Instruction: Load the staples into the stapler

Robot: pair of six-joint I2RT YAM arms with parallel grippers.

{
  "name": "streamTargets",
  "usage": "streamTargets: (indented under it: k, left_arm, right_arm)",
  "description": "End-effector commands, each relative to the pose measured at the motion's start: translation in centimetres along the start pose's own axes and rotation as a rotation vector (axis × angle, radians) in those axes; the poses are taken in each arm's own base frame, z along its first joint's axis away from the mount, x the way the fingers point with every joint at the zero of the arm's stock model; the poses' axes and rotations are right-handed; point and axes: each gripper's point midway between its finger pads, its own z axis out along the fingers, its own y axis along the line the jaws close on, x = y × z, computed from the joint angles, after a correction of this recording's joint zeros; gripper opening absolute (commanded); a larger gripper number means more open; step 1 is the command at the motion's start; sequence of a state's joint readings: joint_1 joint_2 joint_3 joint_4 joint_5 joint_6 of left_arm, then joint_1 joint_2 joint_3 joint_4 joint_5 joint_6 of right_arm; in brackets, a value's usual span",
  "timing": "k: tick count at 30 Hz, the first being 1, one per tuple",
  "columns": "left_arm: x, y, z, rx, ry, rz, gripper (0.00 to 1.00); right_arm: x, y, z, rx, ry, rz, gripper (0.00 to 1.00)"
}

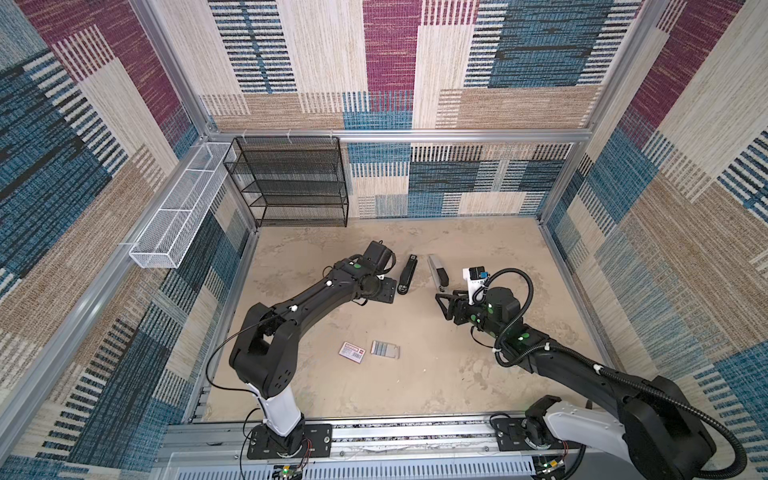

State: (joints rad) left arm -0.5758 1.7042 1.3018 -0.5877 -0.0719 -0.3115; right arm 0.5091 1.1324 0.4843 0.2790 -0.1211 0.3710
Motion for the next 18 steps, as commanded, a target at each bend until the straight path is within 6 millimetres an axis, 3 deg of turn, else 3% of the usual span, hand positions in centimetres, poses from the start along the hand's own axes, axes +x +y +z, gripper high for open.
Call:
streamTargets:
  k: [1, 5, 6, 12, 18]
  left_arm:
    - [-0.7, 0.9, -1.4, -0.011, -0.092, -0.031, 1.00]
    - [0.1, 1.8, -3.3, -0.005, -0.146, -0.039, 1.00]
    - [0.3, 2.2, -3.8, -0.011, -0.167, -0.044, 1.00]
    - [1.8, 5.1, -6.3, -0.081, -0.253, -0.073, 1.00]
    - [2.8, 9.2, -8.5, -0.228, -0.355, -0.124, 0.99]
  right_arm:
    - [-0.1, -0.1, -0.1, 0.011, -0.002, 0.003, 0.75]
    - [-0.2, -0.5, -0.2, 0.033, -0.002, 0.013, 0.81]
    - [-0.3, -0.5, -0.3, 0.039, -0.006, 0.014, 1.00]
    - [-0.7, -1.4, -0.8, 0.093, -0.017, -0.007, 1.00]
    - [-3.0, -5.3, -2.0, 0.351, -0.106, -0.023, 1.00]
